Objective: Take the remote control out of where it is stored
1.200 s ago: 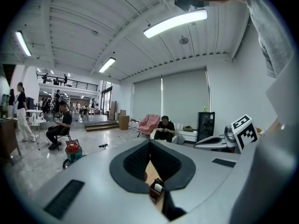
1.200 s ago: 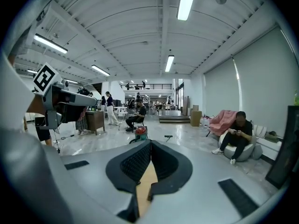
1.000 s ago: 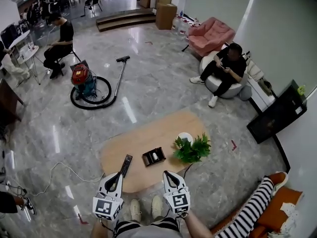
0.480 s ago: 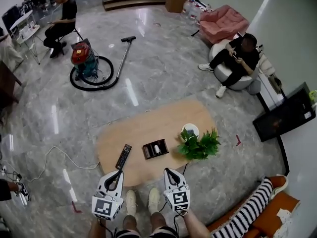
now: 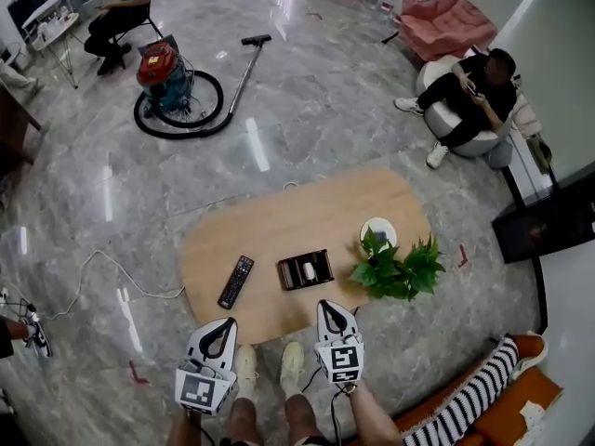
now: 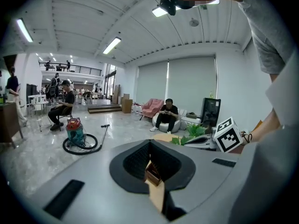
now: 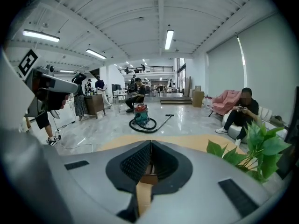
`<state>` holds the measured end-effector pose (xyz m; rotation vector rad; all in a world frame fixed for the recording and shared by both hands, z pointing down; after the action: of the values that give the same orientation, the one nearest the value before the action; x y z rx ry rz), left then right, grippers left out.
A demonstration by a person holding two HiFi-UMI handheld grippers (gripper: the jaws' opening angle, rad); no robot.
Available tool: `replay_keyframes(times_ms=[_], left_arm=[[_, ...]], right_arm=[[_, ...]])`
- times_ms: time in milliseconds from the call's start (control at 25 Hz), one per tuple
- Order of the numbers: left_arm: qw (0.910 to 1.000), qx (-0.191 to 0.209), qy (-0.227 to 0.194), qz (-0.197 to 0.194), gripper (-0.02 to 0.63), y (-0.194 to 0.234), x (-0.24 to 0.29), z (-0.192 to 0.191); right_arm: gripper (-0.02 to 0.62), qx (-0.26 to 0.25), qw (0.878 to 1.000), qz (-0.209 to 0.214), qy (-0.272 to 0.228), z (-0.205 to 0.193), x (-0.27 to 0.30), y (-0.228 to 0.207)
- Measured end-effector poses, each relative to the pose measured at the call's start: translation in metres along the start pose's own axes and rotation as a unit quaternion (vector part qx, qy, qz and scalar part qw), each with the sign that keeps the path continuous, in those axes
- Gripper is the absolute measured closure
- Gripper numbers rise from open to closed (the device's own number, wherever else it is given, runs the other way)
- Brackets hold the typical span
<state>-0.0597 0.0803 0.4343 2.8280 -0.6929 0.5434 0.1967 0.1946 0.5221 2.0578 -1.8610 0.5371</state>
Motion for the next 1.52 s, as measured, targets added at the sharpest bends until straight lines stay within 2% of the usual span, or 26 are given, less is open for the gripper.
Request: replay_keyframes(times_ms=[400, 640, 1040, 1080, 1120, 1400, 1520], left_arm=[[0.9996, -0.02, 0.021, 0.003, 0.6, 0.016, 0.027, -0.053], [0.999, -0.026, 0.035, 0.006, 0.6, 0.024, 0.04, -0.078], [0.9972, -0.046, 0.054, 0.023, 0.6, 0.032, 0.038, -0.104], [0.9972, -0.047, 0.053, 0.023, 0.601, 0.033, 0.037, -0.104], [0.9972, -0.048, 0.053, 0.024, 0.6, 0.034, 0.037, -0.104], [0.9979, -0.05, 0.04, 0.011, 0.6, 0.035, 0.039, -0.108], [0.9966, -0.054, 0.058, 0.023, 0.6, 0.037, 0.037, -0.111]], right_arm=[[0.586, -0.01, 1.0, -0.014, 0.015, -0.043, 0.055, -0.022], [0.586, -0.022, 0.999, -0.002, 0.025, -0.066, 0.08, -0.029], [0.583, -0.005, 0.999, -0.01, 0.032, -0.082, 0.101, -0.03], [0.555, 0.0, 0.999, -0.006, 0.034, -0.083, 0.103, -0.029], [0.498, 0.006, 0.999, -0.001, 0.037, -0.084, 0.106, -0.029], [0.495, 0.007, 0.998, -0.002, 0.059, -0.092, 0.122, -0.027], [0.495, 0.001, 0.998, -0.007, 0.068, -0.095, 0.126, -0.027]])
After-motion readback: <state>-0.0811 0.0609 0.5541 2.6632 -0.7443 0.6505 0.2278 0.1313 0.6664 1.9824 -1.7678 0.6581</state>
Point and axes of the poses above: the fingertips, and each gripper's own axes: x forward along the fingers, y to its left, z out of its top, the point moved 10 cm from there along -x, backward along the fingers, and after that the axes turned 1 degree about x, right-handed, at the moved point
